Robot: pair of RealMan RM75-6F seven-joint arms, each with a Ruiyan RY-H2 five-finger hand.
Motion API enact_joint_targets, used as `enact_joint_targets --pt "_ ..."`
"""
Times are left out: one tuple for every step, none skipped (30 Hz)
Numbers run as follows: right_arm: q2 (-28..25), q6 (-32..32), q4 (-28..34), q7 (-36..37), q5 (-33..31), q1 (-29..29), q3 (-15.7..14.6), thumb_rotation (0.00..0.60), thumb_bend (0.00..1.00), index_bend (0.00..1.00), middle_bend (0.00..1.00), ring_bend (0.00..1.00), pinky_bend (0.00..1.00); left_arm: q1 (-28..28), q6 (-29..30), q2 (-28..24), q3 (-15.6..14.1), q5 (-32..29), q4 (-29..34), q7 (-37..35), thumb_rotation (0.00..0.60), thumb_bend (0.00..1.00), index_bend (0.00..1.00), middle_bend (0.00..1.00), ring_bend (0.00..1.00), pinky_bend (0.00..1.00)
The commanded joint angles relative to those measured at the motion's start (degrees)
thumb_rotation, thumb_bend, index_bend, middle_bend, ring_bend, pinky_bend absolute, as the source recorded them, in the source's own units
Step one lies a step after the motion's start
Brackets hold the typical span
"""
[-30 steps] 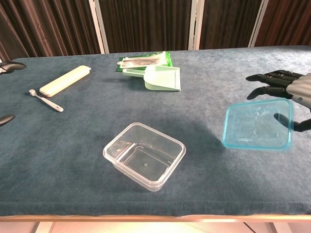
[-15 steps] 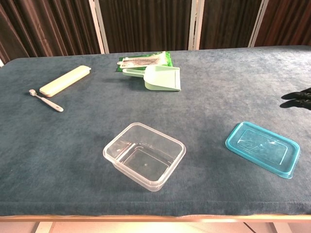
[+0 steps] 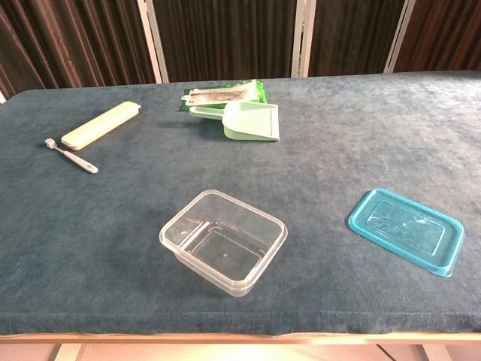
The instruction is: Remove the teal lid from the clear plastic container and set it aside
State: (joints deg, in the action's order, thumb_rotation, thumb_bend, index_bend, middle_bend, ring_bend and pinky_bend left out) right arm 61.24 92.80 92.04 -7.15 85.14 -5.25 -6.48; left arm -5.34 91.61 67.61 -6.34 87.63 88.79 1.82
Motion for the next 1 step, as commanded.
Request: enact_joint_targets --pt "-0.58 1.97 0.49 1.80 -1.30 2.01 2.18 0.600 0.11 0.00 0.00 0.00 0.00 0.52 -0.05 0.25 0.06 0.85 -0.34 0.17 0.600 0.35 0.00 0.00 0.00 0.00"
